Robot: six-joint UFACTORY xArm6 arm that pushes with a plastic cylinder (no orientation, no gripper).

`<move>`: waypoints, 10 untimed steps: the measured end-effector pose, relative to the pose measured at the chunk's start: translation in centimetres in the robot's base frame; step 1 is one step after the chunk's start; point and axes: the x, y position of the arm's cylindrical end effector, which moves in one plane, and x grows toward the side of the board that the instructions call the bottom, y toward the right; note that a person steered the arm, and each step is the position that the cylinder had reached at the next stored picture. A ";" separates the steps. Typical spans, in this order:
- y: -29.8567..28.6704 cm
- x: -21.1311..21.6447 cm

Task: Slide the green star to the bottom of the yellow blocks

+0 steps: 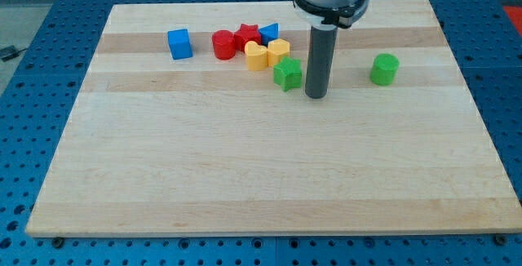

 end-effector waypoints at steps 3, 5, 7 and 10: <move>-3.2 -3.0; -3.0 -0.1; -3.7 -1.0; -3.7 -3.0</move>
